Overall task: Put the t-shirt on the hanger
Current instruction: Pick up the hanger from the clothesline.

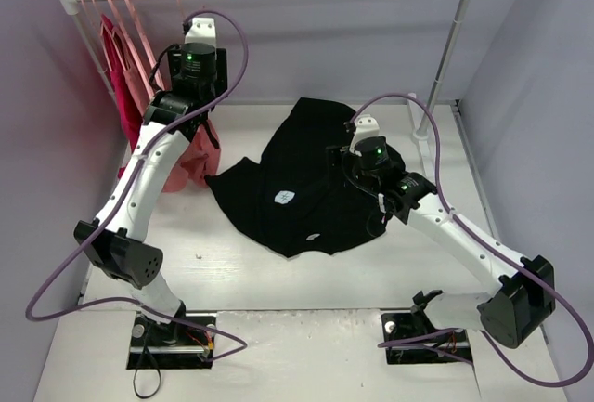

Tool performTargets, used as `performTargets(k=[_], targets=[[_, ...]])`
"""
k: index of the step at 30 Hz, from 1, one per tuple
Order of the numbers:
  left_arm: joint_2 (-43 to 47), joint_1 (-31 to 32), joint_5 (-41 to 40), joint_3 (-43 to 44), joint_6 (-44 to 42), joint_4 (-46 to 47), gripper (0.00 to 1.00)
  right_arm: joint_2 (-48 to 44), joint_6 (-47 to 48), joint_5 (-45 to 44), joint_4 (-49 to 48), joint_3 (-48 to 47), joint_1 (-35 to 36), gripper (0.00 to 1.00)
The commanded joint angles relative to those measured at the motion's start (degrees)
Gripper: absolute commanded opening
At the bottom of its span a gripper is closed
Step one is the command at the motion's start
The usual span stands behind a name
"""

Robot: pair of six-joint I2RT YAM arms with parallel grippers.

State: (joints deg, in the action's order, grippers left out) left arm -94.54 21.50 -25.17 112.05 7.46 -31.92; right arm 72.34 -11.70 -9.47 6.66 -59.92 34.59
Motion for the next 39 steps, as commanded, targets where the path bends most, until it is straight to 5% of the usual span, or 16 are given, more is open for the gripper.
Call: performTargets(k=[1, 8, 19, 31, 39], targets=[[0.33, -3.12, 0.12, 3.88, -1.75, 5.38, 0.58, -2.37, 1.16, 1.21, -3.4, 0.51, 0.13, 0.88], [-1.34, -6.11, 5.64, 2.21, 0.44, 5.12, 0.57, -1.68, 1.86, 1.74, -4.02, 1.12, 0.13, 0.89], [-1.08, -6.73, 9.87, 2.91, -0.52, 5.47, 0.0, -0.97, 2.12, 1.92, -3.93, 0.95, 0.13, 0.89], [3.83, -6.82, 14.18, 5.37, -6.85, 12.5, 0.0, -1.85, 2.12, 2.27, -3.49, 0.59, 0.13, 0.89], [9.54, -6.82, 17.77, 1.44, -3.69, 8.37, 0.0, -2.11, 1.95, 2.71, -3.32, 0.33, 0.13, 0.89]])
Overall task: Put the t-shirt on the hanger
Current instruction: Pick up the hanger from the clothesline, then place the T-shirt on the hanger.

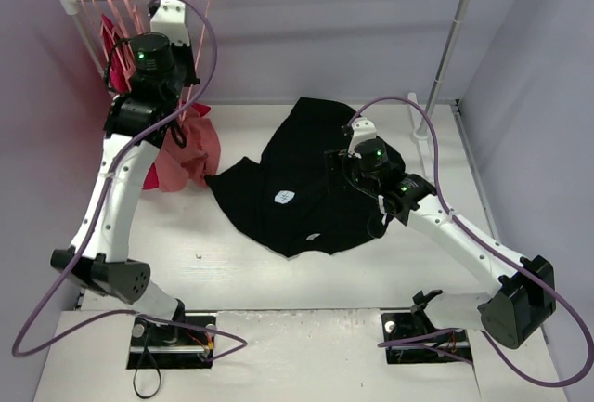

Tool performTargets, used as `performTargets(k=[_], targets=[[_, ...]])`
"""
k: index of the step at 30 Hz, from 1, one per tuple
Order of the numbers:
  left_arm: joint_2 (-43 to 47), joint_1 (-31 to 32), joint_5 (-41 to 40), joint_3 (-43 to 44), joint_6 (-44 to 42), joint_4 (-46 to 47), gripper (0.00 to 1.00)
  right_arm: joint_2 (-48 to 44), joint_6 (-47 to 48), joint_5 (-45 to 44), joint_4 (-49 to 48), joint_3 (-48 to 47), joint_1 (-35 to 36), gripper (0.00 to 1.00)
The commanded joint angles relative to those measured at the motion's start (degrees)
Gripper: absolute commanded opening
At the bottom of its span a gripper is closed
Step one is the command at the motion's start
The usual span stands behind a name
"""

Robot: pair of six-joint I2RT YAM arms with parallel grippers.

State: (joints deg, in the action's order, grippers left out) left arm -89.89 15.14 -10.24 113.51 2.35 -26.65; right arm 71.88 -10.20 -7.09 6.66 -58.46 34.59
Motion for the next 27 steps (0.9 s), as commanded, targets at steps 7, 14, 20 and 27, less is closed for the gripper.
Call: performTargets(k=[7, 14, 20, 27], targets=[[16.91, 0.59, 12.15, -21.18, 9.59, 1.43, 0.0, -2.27, 0.09, -0.99, -3.4, -0.96, 0.13, 0.89], [27.39, 7.7, 14.37, -37.56, 9.61, 0.12, 0.0, -0.69, -2.36, -2.57, -3.05, 0.36, 0.39, 0.86], [31.79, 19.48, 11.91, -48.37, 7.67, -5.77, 0.0, 3.08, -5.17, -6.43, -1.56, 3.08, 6.17, 0.78], [35.65, 28.36, 10.77, -59.1, 11.09, -6.32, 0.0, 4.06, -13.16, -4.97, 0.38, 8.87, 9.44, 0.52]])
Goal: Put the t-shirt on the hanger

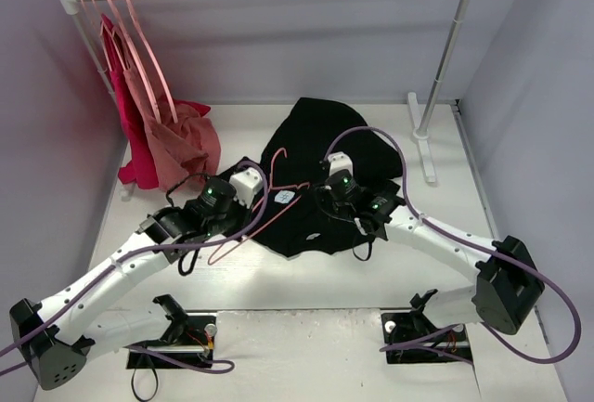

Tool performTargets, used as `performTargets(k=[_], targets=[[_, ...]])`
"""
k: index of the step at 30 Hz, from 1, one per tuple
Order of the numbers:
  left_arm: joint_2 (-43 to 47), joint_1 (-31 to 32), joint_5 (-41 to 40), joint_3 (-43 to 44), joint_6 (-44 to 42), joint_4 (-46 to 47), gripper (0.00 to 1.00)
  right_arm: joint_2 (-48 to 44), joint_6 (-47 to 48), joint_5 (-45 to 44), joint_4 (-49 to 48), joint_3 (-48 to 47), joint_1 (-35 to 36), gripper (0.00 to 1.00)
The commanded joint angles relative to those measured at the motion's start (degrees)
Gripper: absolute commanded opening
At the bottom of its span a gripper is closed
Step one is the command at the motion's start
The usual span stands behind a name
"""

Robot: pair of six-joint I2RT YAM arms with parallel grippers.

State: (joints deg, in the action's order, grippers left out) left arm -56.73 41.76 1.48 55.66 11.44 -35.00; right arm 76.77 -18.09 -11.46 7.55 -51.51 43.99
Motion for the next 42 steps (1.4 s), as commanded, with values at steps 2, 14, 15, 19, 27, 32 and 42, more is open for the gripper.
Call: performTargets(k=[2, 14, 15, 19, 27, 32, 42], targets=[[3.46, 2.1, -2.17, -3.79, 2.62, 3.27, 0.0, -0.75, -6.69, 1.26, -0.87, 3.6, 0.31, 0.44], [2.85, 1.84, -8.94, -6.35, 3.85, 3.19, 0.0, 4.87, -14.52, 2.41, 0.36, 7.82, 5.23, 0.5], [2.68, 1.75, -9.29, -6.35, 4.29, 3.19, 0.0, 5.49, -14.43, 2.5, 0.27, 7.82, 5.32, 0.5], [1.89, 1.49, -10.0, -6.27, 4.64, 3.01, 0.0, 7.77, -14.78, 2.59, 0.27, 7.91, 5.5, 0.5], [1.53, 0.96, -9.47, -6.26, 4.82, 3.19, 0.0, 11.29, -15.4, 1.53, 0.01, 7.91, 5.5, 0.43], [1.71, 0.87, -9.3, -6.09, 4.73, 3.27, 0.0, 11.12, -15.22, 0.13, 0.71, 7.21, 5.5, 0.22], [3.99, 0.96, -7.63, -4.6, 2.27, 4.33, 0.0, 7.52, -10.22, -5.41, 5.89, 1.85, 5.41, 0.14]])
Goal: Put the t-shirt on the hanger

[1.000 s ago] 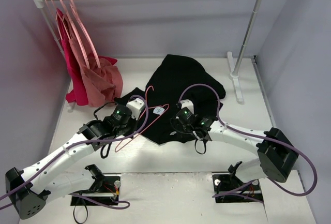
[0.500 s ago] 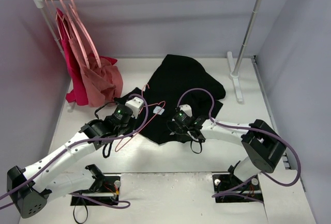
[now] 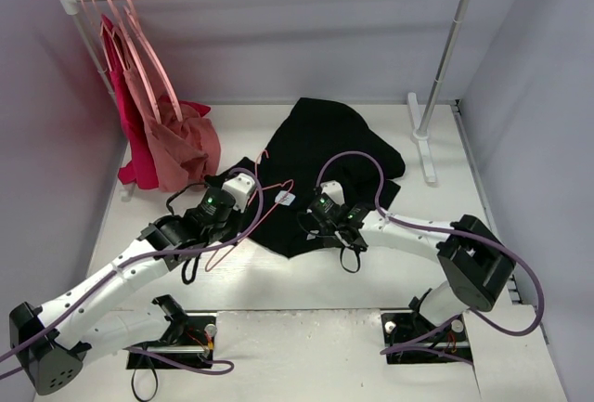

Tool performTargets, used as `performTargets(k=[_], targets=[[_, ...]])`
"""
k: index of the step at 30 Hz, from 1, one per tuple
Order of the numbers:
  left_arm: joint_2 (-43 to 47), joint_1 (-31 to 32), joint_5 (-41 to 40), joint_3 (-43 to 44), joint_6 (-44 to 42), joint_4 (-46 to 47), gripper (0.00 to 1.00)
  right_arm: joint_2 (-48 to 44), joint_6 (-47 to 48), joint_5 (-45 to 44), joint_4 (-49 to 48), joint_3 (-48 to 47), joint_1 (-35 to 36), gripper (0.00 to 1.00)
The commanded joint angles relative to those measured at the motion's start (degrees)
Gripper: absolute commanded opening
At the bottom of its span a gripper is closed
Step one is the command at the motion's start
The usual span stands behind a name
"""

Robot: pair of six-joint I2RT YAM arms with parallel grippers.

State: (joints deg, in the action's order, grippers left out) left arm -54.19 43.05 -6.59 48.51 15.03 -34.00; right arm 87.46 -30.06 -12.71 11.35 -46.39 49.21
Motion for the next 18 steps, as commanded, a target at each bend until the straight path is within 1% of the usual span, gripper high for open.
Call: performTargets(k=[1, 2, 3, 5, 12, 14, 18], targets=[[1.55, -0.42, 0.52, 2.29, -1.32, 3.59, 0.0, -3.0, 1.94, -4.17, 2.18, -3.44, 0.27, 0.19], [1.63, -0.33, 0.61, 2.29, -1.4, 3.59, 0.0, -2.82, 2.03, -4.51, 2.18, -3.36, 0.27, 0.24], [1.55, -0.33, 0.7, 2.12, -1.4, 3.59, 0.0, -2.56, 1.94, -4.69, 2.09, -3.18, 0.27, 0.32], [1.55, -0.42, 1.05, 1.41, -1.05, 3.76, 0.0, -1.77, 1.59, -5.3, 2.09, -2.48, 0.18, 0.34], [1.9, -0.33, 1.23, 0.44, -0.61, 3.94, 0.0, 1.31, 0.27, -7.68, 1.13, -2.47, 0.27, 0.33], [1.99, -0.33, 1.32, 0.27, -0.61, 3.85, 0.0, 1.75, 0.62, -7.33, 0.78, -2.83, 0.36, 0.3], [2.07, -0.33, 0.79, 0.09, -0.61, 3.41, 0.0, -0.7, 1.76, -6.54, -0.45, -2.39, 2.46, 0.29]])
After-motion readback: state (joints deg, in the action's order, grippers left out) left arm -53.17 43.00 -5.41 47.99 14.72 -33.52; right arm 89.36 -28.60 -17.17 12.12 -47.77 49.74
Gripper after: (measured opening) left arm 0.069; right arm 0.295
